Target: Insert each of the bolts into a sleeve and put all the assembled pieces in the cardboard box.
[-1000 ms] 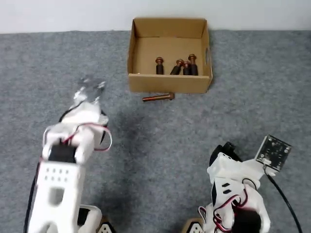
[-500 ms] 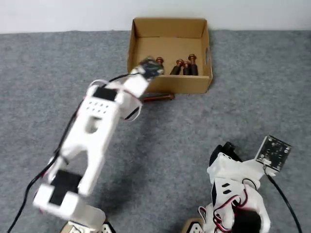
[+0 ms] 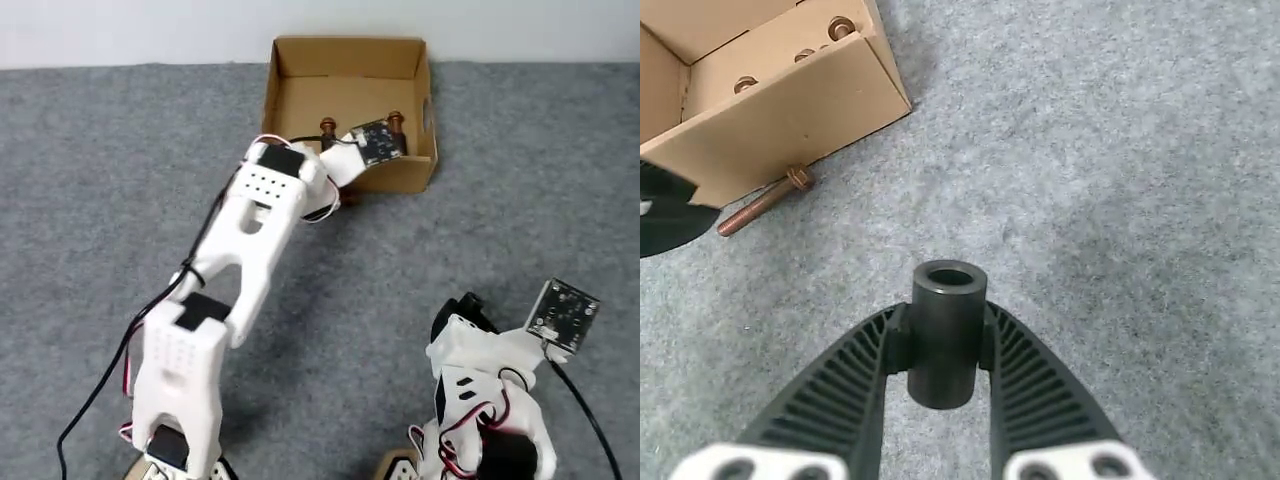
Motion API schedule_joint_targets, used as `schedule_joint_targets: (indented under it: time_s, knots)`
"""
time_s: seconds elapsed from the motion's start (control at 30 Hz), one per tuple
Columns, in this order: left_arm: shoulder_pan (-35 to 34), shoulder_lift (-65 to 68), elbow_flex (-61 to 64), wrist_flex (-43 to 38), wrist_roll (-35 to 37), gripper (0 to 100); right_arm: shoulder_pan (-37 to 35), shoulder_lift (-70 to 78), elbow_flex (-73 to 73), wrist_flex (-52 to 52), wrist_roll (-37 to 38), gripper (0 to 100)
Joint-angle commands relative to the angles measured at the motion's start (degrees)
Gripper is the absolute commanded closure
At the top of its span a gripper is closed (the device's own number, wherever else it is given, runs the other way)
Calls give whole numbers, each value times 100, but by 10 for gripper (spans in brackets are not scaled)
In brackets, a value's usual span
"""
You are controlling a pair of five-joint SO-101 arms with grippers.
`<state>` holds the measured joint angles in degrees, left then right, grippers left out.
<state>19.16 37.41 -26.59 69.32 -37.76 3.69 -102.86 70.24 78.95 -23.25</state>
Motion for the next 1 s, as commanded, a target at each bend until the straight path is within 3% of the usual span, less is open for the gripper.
schedule_joint_targets:
  time_s: [0.0,0.37,0.57,0.8,0.97]
  knots:
    - [70,431,-831,62,-88,883,31,4,-26,-13,44,991]
    - [70,2462,-3240,70,-88,882,13,4,-26,-13,44,991]
    - [149,3147,-4470,730,-527,885,-268,4,-26,-13,44,991]
    - [158,3543,-5130,1116,-615,886,-268,4,-26,-4,44,991]
    - [220,3780,-5279,1020,-615,954,-268,4,-26,-4,44,991]
